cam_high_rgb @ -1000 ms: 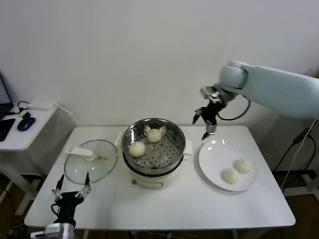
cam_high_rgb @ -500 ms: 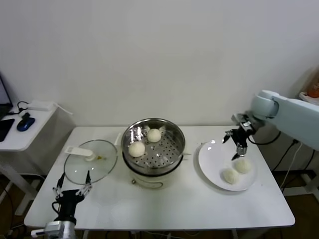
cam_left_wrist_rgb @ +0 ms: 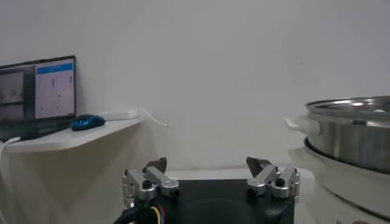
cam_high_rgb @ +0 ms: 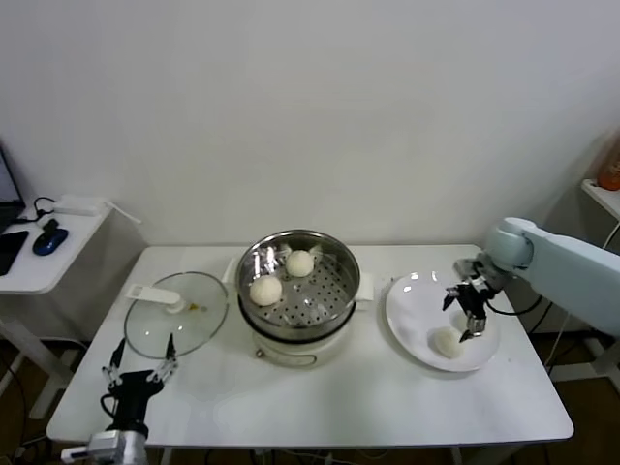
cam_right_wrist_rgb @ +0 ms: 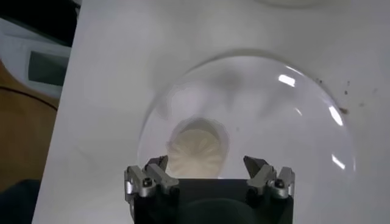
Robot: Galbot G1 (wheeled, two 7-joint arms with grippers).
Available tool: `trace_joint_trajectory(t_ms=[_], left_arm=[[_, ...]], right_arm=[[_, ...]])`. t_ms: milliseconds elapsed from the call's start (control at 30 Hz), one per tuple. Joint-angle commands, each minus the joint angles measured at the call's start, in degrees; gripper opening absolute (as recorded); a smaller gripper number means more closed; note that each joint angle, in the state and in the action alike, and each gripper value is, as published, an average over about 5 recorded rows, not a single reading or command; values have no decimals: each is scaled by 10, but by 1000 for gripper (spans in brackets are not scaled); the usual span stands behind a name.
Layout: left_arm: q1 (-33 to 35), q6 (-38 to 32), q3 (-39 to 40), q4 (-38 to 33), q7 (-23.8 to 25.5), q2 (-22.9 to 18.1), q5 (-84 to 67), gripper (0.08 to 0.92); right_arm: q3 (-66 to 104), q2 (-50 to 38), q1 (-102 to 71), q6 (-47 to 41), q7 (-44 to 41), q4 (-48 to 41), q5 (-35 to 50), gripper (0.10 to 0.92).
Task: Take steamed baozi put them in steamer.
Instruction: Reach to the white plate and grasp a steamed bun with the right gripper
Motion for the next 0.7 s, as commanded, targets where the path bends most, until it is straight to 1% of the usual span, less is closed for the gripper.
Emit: trace_joint_trajectory(t_ms=[33,700], left_arm=[[2,-2,-1,3,-1,-1,0,823],[1,-5,-1,12,-2,-5,0,823]], right_arm=[[30,21,-48,5,2,-40,-30,823],[39,39,-68,8,-2,-58,-43,823]])
